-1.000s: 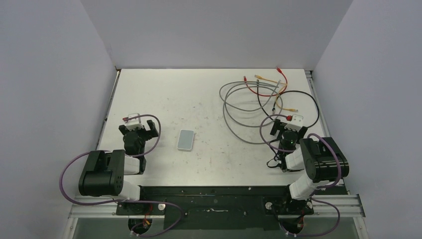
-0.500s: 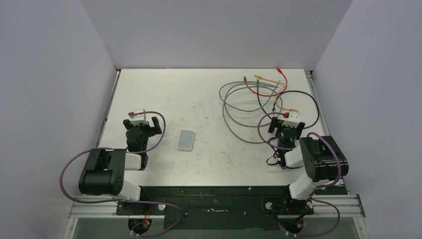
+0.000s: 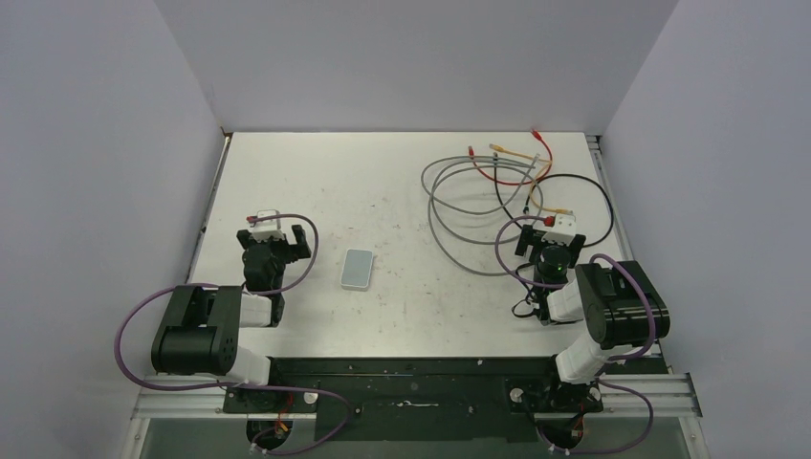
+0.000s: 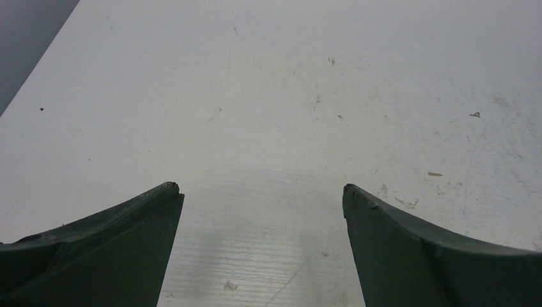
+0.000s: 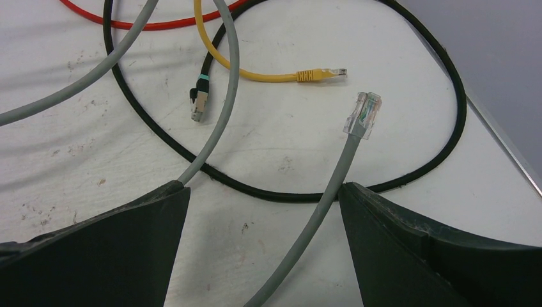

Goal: Pull the plug from the switch port

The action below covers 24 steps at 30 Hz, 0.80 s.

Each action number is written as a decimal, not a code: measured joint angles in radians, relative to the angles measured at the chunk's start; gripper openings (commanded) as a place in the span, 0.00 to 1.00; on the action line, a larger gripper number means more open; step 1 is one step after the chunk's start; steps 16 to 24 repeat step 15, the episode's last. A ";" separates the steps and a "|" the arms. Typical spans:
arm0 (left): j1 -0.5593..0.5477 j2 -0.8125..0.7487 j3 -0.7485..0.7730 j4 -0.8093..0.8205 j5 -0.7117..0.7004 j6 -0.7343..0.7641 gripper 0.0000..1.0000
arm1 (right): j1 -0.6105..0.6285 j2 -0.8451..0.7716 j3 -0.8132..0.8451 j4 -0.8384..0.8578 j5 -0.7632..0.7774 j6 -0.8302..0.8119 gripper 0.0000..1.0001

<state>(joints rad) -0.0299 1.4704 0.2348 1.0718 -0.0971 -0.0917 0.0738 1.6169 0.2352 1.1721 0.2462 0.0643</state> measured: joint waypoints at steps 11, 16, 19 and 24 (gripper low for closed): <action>0.000 0.000 0.002 -0.001 0.000 0.000 0.96 | 0.000 0.000 0.000 0.000 0.000 0.000 0.90; 0.000 0.005 0.011 -0.012 0.000 0.000 0.96 | 0.000 0.000 0.000 0.000 0.000 0.000 0.90; 0.000 0.005 0.011 -0.012 0.000 0.000 0.96 | 0.000 0.000 0.000 0.000 0.000 0.000 0.90; 0.000 0.005 0.011 -0.012 0.000 0.000 0.96 | 0.000 0.000 0.000 0.000 0.000 0.000 0.90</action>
